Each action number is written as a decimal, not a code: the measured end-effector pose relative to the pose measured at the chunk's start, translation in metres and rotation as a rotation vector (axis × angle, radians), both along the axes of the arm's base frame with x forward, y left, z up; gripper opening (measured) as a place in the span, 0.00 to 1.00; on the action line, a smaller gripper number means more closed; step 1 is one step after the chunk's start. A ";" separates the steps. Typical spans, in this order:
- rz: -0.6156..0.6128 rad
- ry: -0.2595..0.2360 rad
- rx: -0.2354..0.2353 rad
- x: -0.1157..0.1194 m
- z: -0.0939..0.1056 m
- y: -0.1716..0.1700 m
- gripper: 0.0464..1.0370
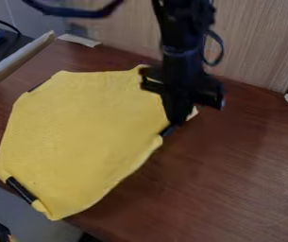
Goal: Fold the cloth from right to middle
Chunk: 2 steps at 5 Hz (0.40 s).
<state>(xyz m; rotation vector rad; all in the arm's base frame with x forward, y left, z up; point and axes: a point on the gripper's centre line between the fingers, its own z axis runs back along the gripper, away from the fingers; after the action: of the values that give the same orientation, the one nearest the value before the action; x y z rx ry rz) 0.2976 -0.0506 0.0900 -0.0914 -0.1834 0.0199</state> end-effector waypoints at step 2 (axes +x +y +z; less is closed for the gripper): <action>0.174 0.000 -0.031 0.017 0.010 0.057 0.01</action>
<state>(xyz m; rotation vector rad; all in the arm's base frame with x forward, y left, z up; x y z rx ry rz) 0.3149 0.0064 0.0998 -0.1059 -0.1906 0.1962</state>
